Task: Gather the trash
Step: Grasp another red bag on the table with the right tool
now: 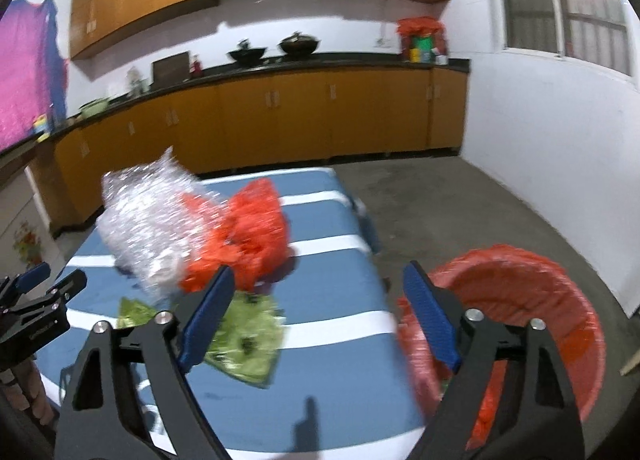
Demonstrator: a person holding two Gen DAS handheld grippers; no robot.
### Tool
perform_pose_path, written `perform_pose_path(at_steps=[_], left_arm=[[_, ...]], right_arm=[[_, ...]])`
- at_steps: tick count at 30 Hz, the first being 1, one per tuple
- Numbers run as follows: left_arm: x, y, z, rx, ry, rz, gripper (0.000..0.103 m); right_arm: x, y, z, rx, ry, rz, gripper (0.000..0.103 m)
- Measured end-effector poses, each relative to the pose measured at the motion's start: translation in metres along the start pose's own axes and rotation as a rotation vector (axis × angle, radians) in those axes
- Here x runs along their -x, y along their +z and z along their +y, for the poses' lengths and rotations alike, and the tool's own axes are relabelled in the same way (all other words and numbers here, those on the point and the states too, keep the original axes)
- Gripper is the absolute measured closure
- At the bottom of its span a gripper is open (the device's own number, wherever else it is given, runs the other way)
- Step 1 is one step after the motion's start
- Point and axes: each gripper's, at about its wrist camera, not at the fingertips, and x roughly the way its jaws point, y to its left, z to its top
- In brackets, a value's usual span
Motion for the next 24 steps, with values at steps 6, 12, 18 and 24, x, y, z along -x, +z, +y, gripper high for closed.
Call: perform_pose_path(at_steps=[6, 12, 18, 24], left_arm=[[0.001, -0.001, 0.027, 0.054, 0.03, -0.003, 0.021], [0.0, -0.003, 0.049, 0.094, 0.053, 0.004, 0.021], [-0.006, -0.008, 0.067, 0.115, 0.072, 0.016, 0.021], [-0.011, -0.011, 0.072, 0.127, 0.072, 0.035, 0.021]], right_arm=[[-0.026, 0.002, 0.038, 0.054, 0.05, 0.032, 0.028], [-0.067, 0.009, 0.057, 0.033, 0.083, 0.093, 0.035], [-0.107, 0.013, 0.065, 0.021, 0.089, 0.165, 0.037], [-0.131, 0.005, 0.071, 0.054, 0.108, 0.249, 0.06]])
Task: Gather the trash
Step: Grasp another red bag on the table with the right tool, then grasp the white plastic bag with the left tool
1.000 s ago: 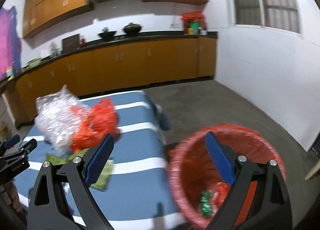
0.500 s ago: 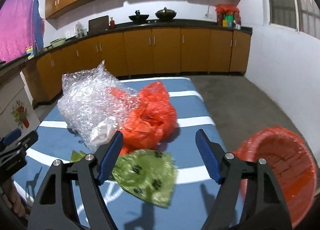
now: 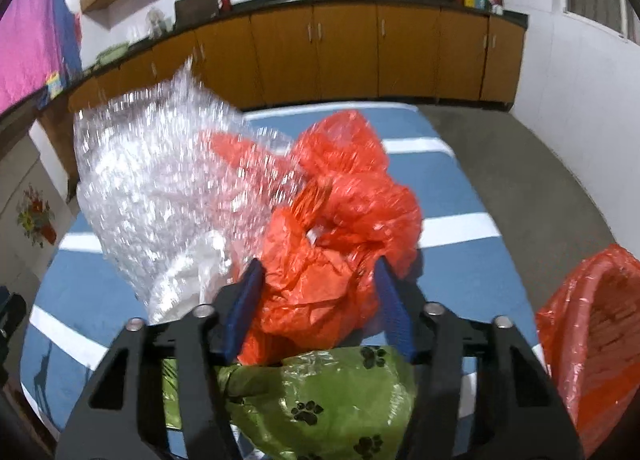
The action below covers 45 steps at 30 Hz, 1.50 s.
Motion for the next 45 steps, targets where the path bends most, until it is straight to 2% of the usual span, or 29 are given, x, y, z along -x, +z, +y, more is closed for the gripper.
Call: perform_pose_path(at_steps=[5, 9, 21, 27, 33, 40, 45], left_arm=[[-0.001, -0.002, -0.006, -0.007, -0.014, 0.005, 0.021], [0.0, -0.001, -0.011, -0.01, -0.03, 0.005, 0.021], [0.003, 0.0, -0.028, -0.037, -0.063, 0.006, 0.021], [0.003, 0.002, -0.04, -0.053, -0.09, 0.005, 0.021], [0.001, 0.005, -0.064, -0.082, -0.142, 0.007, 0.022], [-0.021, 0.01, -0.116, -0.147, -0.244, 0.065, 0.034], [-0.045, 0.002, -0.147, -0.206, -0.279, 0.138, 0.045]], right_arm=[[0.007, -0.004, 0.0, 0.006, 0.03, -0.007, 0.078], [0.024, 0.001, -0.004, -0.018, 0.051, -0.056, 0.083], [0.054, 0.018, -0.015, -0.067, 0.093, -0.168, 0.084], [0.07, 0.017, -0.023, -0.057, 0.046, -0.221, 0.084], [0.08, 0.009, -0.04, -0.081, 0.004, -0.234, 0.084], [0.092, 0.0, -0.059, -0.112, -0.023, -0.237, 0.084], [0.095, -0.008, -0.074, -0.133, -0.035, -0.227, 0.084]])
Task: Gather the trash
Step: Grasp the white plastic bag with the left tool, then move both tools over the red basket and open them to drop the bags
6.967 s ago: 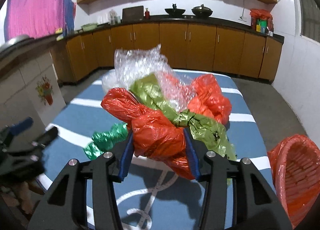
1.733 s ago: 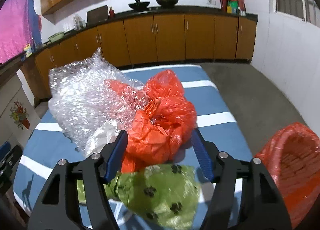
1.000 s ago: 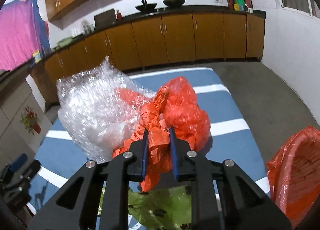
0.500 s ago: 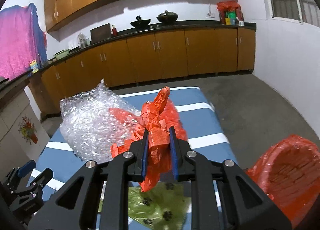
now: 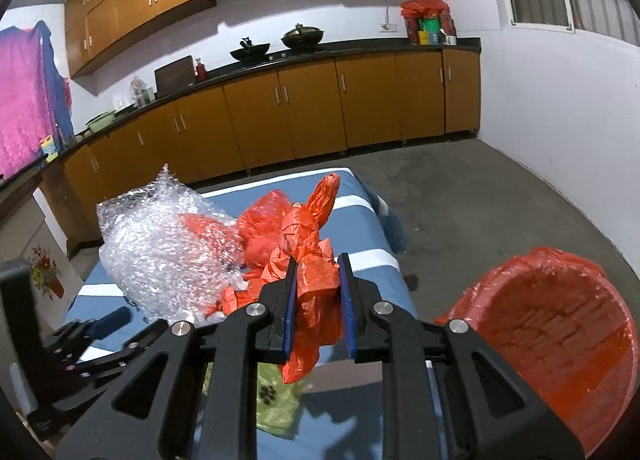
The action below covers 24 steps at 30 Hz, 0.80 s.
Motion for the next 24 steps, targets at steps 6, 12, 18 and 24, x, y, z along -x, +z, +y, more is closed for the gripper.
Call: perform_pose_path(at_steps=[6, 12, 18, 24], left_arm=[[-0.018, -0.004, -0.007, -0.003, -0.012, 0.06, 0.058], [-0.024, -0.01, -0.007, -0.001, -0.045, 0.089, 0.08], [-0.013, -0.008, -0.006, -0.003, -0.061, 0.055, 0.088], [0.005, 0.0, -0.003, 0.01, -0.051, 0.005, 0.089]], right_arm=[[-0.001, -0.009, -0.012, -0.016, -0.008, 0.019, 0.084], [0.001, -0.013, -0.018, -0.03, -0.007, 0.025, 0.084], [0.009, -0.012, -0.021, -0.029, -0.003, 0.015, 0.084], [0.02, -0.01, -0.023, -0.03, -0.006, -0.007, 0.084]])
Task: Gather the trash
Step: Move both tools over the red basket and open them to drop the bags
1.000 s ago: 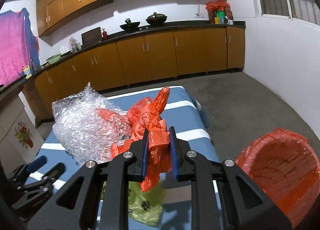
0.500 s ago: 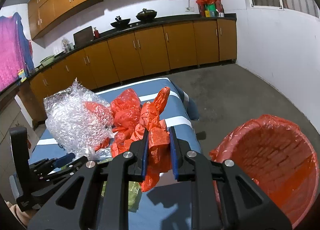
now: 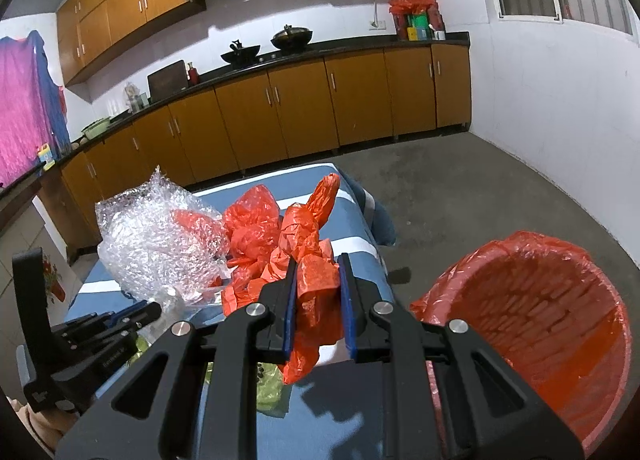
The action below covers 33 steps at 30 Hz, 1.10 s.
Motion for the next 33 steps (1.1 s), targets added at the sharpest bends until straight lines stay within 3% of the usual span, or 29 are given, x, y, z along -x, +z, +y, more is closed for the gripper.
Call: perform_pose_path(at_steps=[6, 15, 33], left_arm=[[0.021, 0.012, -0.004, 0.006, -0.008, -0.054, 0.089], [0.046, 0.027, -0.038, -0.018, -0.085, -0.11, 0.089], [0.055, 0.035, -0.155, -0.143, -0.313, -0.117, 0.089]], right_arm=[[0.014, 0.0, -0.009, -0.006, -0.011, -0.019, 0.084], [0.036, -0.004, -0.033, -0.031, -0.056, -0.041, 0.084], [0.087, -0.016, -0.106, -0.116, -0.234, -0.092, 0.084]])
